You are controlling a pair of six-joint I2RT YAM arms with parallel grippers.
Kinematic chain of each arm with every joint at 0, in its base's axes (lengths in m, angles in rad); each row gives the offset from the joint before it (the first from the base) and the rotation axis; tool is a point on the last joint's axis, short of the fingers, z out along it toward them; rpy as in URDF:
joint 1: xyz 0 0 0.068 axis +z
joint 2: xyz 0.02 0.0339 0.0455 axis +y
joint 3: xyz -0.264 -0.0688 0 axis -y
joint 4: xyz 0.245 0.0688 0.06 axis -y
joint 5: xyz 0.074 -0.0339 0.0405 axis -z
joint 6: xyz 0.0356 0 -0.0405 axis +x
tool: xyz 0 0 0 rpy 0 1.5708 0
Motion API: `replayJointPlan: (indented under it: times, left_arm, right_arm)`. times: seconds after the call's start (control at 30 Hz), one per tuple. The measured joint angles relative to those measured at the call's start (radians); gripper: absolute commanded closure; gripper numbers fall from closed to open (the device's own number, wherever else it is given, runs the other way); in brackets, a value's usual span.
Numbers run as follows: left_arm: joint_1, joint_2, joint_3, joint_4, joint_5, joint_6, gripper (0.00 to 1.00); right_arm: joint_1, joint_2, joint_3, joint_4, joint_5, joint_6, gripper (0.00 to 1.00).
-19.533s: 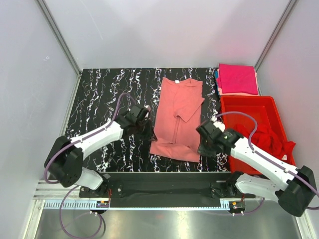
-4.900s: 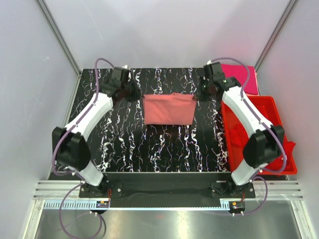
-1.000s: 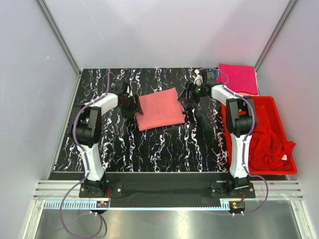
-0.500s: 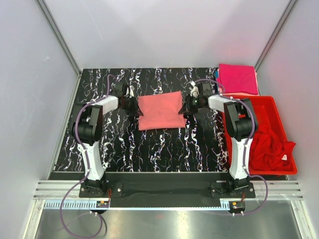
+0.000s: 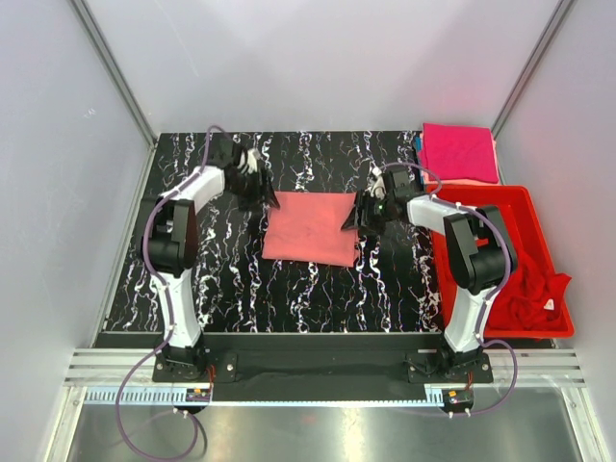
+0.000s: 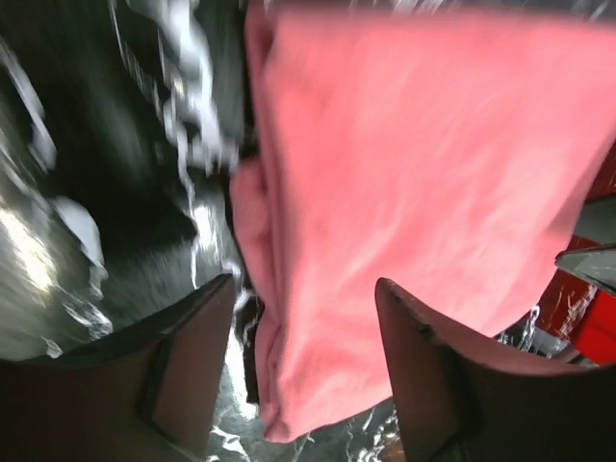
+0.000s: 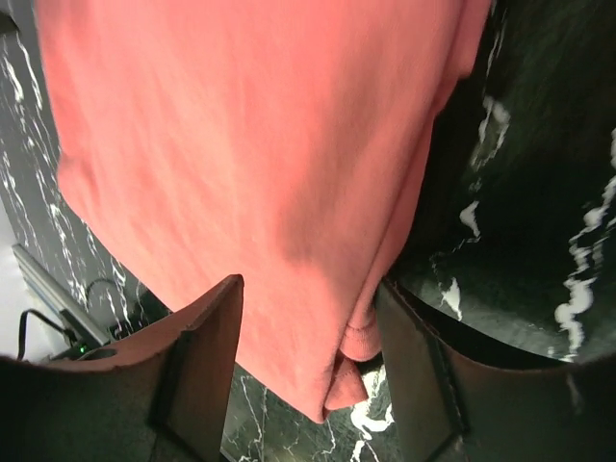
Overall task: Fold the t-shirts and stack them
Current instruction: Fold the tshirt, then neatly place the folded tshirt to the corner
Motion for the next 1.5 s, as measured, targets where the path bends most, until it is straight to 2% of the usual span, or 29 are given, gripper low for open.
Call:
replayJointPlan:
  times: [0.1, 0.27, 0.37, 0.47, 0.6, 0.67, 0.77, 0.9, 1.03, 1.17, 1.27, 1.3, 1.33, 1.4, 1.43, 1.5]
  left_arm:
    - [0.0, 0.057, 0.146, -0.016, -0.008, 0.034, 0.34]
    - [-0.002, 0.12, 0.211, -0.019, -0.021, 0.049, 0.37]
    - [-0.014, 0.112, 0.172, -0.035, -0.063, 0.048, 0.37]
    - [-0.041, 0.06, 0.117, -0.036, -0.107, 0.032, 0.36]
    - [-0.097, -0.111, -0.043, 0.048, -0.12, -0.033, 0.36]
    - [-0.127, -0.207, -0.146, 0.1, -0.111, -0.076, 0.35]
    - [-0.167, -0.275, -0.263, 0.169, -0.109, -0.122, 0.36]
    - [-0.175, -0.239, -0.349, 0.198, -0.122, -0.164, 0.36]
    - [-0.175, -0.225, -0.391, 0.215, -0.147, -0.193, 0.35]
    - [-0.175, -0.227, -0.395, 0.235, -0.172, -0.202, 0.34]
    - [-0.177, -0.225, -0.394, 0.244, -0.19, -0.201, 0.34]
    - [-0.176, -0.222, -0.392, 0.248, -0.195, -0.198, 0.34]
    - [-0.175, -0.217, -0.385, 0.248, -0.2, -0.196, 0.34]
    - [-0.172, -0.2, -0.36, 0.244, -0.208, -0.188, 0.34]
    - [-0.17, -0.186, -0.34, 0.238, -0.214, -0.183, 0.33]
    - [-0.164, -0.158, -0.3, 0.229, -0.224, -0.171, 0.33]
  right_arm:
    - [-0.011, 0.002, 0.055, -0.037, 0.029, -0.015, 0.35]
    - [-0.056, 0.023, 0.128, -0.063, 0.052, -0.044, 0.35]
    - [-0.079, 0.058, 0.176, -0.088, 0.051, -0.073, 0.33]
    - [-0.09, 0.114, 0.245, -0.11, 0.043, -0.086, 0.27]
    - [-0.09, 0.195, 0.349, -0.144, 0.036, -0.098, 0.34]
    - [-0.09, 0.215, 0.377, -0.168, 0.037, -0.095, 0.35]
    - [-0.09, 0.19, 0.309, -0.157, 0.039, -0.068, 0.36]
    - [-0.091, 0.072, 0.112, -0.122, 0.007, -0.005, 0.3]
    - [-0.09, 0.013, 0.005, -0.039, -0.031, 0.043, 0.3]
    - [-0.079, 0.014, -0.064, 0.101, -0.083, 0.11, 0.34]
    - [-0.043, 0.013, -0.103, 0.185, -0.088, 0.155, 0.48]
    - [-0.027, 0.013, -0.119, 0.209, -0.083, 0.172, 0.62]
    - [-0.01, 0.011, -0.135, 0.232, -0.078, 0.184, 0.69]
    - [0.017, 0.007, -0.172, 0.263, -0.056, 0.22, 0.73]
    - [0.027, 0.002, -0.194, 0.277, -0.053, 0.241, 0.66]
    - [0.037, -0.026, -0.228, 0.291, -0.047, 0.276, 0.44]
